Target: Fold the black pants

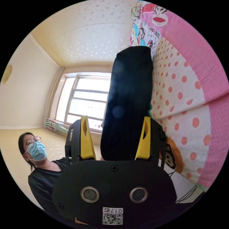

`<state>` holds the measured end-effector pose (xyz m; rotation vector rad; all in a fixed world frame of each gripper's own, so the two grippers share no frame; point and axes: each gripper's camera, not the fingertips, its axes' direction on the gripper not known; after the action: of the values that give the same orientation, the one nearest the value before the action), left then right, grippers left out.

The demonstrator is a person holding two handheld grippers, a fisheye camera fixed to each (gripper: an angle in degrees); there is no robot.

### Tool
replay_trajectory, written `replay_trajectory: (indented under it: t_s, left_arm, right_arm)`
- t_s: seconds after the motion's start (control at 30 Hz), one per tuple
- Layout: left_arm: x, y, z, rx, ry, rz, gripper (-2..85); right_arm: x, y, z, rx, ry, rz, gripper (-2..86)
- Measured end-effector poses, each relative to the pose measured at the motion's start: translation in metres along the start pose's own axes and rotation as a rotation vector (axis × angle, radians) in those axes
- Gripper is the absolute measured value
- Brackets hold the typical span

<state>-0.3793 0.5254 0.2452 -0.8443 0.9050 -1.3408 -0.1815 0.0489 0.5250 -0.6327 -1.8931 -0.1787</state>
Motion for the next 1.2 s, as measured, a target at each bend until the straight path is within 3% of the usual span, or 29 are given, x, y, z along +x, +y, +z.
replay_trajectory:
  t_s: [0.2,0.33,0.47,0.57,0.8,0.93,1.07,1.2]
  left_arm:
    - [0.026,-0.018,0.003,-0.112,-0.098,0.005,27.6]
    - [0.053,-0.015,0.003,-0.156,-0.187,0.038,27.4]
    - [0.075,0.001,-0.006,-0.195,-0.278,0.090,26.3]
    - [0.079,0.014,-0.007,-0.184,-0.249,0.098,26.4]
    - [0.090,0.023,-0.006,-0.160,-0.197,0.061,27.8]
    - [0.097,0.014,-0.001,-0.194,-0.141,0.026,29.1]
    - [0.104,0.022,0.013,-0.196,-0.232,0.023,25.2]
    - [0.112,0.043,0.022,-0.139,-0.175,-0.008,22.2]
  right_arm:
    - [-0.004,-0.023,0.015,-0.126,0.117,0.010,26.7]
    - [-0.019,-0.028,0.016,-0.193,0.099,-0.015,30.1]
    - [-0.047,-0.008,0.004,-0.212,0.275,-0.108,29.8]
    - [-0.046,0.008,0.003,-0.265,0.324,-0.128,28.1]
    - [-0.024,0.009,0.012,-0.151,0.150,-0.088,27.7]
    - [-0.027,-0.007,0.028,-0.191,0.151,-0.061,28.7]
    - [-0.025,-0.010,0.029,-0.170,0.259,0.042,23.9]
    - [-0.028,0.002,0.024,-0.141,0.240,0.034,20.9]
